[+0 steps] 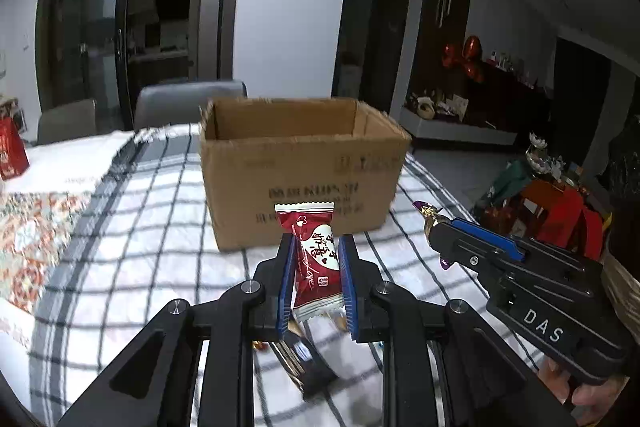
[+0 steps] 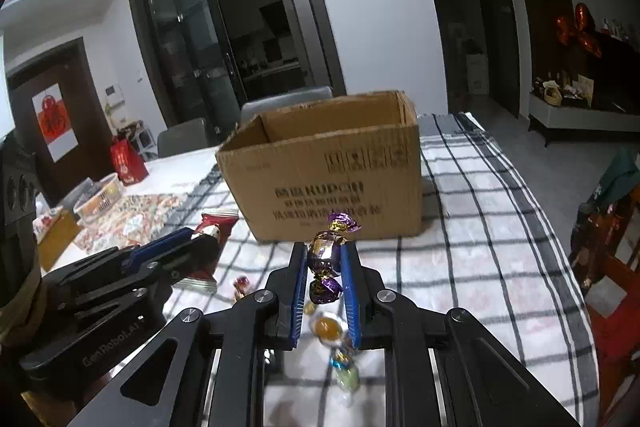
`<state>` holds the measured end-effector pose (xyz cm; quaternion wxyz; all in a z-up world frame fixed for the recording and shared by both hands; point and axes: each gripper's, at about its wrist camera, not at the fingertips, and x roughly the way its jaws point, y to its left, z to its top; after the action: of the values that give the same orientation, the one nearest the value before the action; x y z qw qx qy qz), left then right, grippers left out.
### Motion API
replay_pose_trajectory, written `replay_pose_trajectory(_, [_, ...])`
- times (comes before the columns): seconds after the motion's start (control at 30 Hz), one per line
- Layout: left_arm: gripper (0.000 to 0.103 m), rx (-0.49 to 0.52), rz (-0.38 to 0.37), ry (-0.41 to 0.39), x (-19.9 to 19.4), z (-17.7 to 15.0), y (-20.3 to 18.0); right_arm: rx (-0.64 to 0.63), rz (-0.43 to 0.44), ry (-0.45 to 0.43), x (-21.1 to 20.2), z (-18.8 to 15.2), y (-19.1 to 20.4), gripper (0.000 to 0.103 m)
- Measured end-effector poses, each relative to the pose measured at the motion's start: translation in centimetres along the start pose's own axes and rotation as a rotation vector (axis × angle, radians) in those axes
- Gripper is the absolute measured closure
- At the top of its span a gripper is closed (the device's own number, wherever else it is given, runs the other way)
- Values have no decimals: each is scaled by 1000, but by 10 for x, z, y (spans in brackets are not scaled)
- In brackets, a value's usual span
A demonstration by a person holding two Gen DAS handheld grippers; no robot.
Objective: Organize snacks
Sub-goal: 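Carry both held snacks over the box and open both tools to drop them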
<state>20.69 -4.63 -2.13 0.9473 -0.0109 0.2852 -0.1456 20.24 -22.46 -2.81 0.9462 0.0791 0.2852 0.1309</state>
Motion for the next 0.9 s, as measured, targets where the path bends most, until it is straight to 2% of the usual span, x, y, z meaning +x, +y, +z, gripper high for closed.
replay_pose_trajectory(0.5, [81,70,42,-133,-5,75,21,-34,16,-128,9,79,10,85])
replay_pose_trajectory(0.73, [81,110,50,-144,9,105,27,-27,34,-107,34,109,5,85])
replay_pose_trajectory(0.9, [81,145,63,-119,31,119,30,-19,43,-76,57,122,-1,85])
